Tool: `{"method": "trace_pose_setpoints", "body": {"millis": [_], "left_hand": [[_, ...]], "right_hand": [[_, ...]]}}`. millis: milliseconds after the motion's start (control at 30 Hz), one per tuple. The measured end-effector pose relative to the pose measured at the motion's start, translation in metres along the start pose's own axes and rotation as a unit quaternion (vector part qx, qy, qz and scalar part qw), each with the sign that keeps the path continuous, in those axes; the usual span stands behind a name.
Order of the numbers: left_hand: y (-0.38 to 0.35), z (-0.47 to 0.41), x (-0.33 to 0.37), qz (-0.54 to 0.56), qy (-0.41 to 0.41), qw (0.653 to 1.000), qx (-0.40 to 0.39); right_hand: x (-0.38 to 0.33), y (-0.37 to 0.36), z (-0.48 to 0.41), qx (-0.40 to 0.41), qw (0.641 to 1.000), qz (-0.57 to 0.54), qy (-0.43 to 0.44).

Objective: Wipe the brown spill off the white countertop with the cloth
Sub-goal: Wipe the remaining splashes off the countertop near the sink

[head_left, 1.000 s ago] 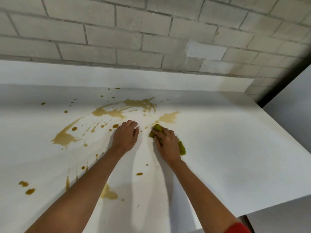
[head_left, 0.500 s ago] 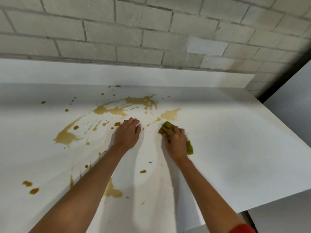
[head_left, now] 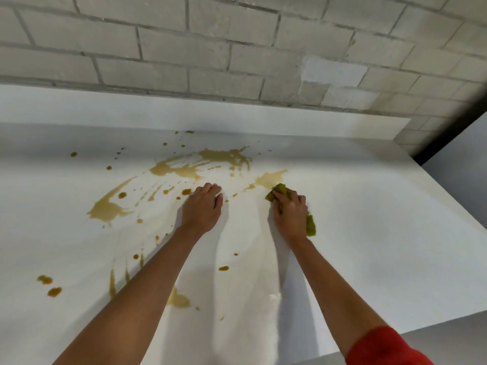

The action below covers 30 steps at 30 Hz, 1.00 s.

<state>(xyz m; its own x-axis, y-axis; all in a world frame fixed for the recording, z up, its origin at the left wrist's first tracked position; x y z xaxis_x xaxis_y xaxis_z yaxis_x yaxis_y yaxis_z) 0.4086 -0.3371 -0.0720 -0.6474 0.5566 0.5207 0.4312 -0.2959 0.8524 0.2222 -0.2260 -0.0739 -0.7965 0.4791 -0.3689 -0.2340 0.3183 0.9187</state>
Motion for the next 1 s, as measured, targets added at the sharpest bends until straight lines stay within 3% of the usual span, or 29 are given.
{"method": "trace_pose_setpoints", "body": {"millis": [67,167,300,400,533,667,767,867,1000], "left_hand": [[-0.001,-0.001,0.002,-0.014,0.007,1.000,0.007],[-0.001,-0.004,0.006,-0.053,0.020,0.998,0.019],[-0.001,-0.013,0.011,-0.110,0.031,0.993,0.018],[-0.002,-0.021,0.015,-0.119,0.046,0.991,0.028],[-0.004,-0.029,0.023,-0.088,0.050,0.994,0.032],[-0.007,-0.037,0.031,-0.062,0.078,0.995,0.028],[-0.011,-0.040,0.032,-0.066,0.097,0.993,0.017],[-0.015,-0.040,0.032,-0.071,0.105,0.991,0.031],[-0.016,-0.040,0.032,-0.077,0.101,0.989,0.074]], "right_hand": [[-0.021,-0.010,-0.012,-0.013,1.000,0.000,0.021],[-0.041,-0.014,-0.004,-0.047,0.991,-0.019,0.122],[-0.005,0.001,0.013,-0.047,0.979,-0.044,0.191],[0.035,0.016,-0.002,-0.003,0.990,-0.032,0.141],[0.056,0.016,-0.047,0.007,1.000,-0.009,0.008],[0.037,0.005,-0.089,-0.012,1.000,-0.016,-0.011],[0.011,-0.004,-0.097,-0.038,0.998,-0.027,0.049],[-0.002,-0.009,-0.077,-0.058,0.983,-0.053,0.168],[0.031,0.002,-0.065,-0.044,0.964,-0.082,0.249]]}}
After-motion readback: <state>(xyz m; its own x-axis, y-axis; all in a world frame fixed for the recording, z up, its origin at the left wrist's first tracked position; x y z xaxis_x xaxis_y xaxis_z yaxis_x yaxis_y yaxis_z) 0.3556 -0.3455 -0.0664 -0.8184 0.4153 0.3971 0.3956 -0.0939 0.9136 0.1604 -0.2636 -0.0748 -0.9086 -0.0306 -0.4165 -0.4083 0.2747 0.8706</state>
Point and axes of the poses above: each hand's wrist, its own z-axis away from the middle knuckle, its own y-axis out of the back of the hand, x = y × z, the point moved 1 cm from there along -z, towards the middle knuckle, and after that the axes turned 8 degrees about -x, right-handed, at the moved point
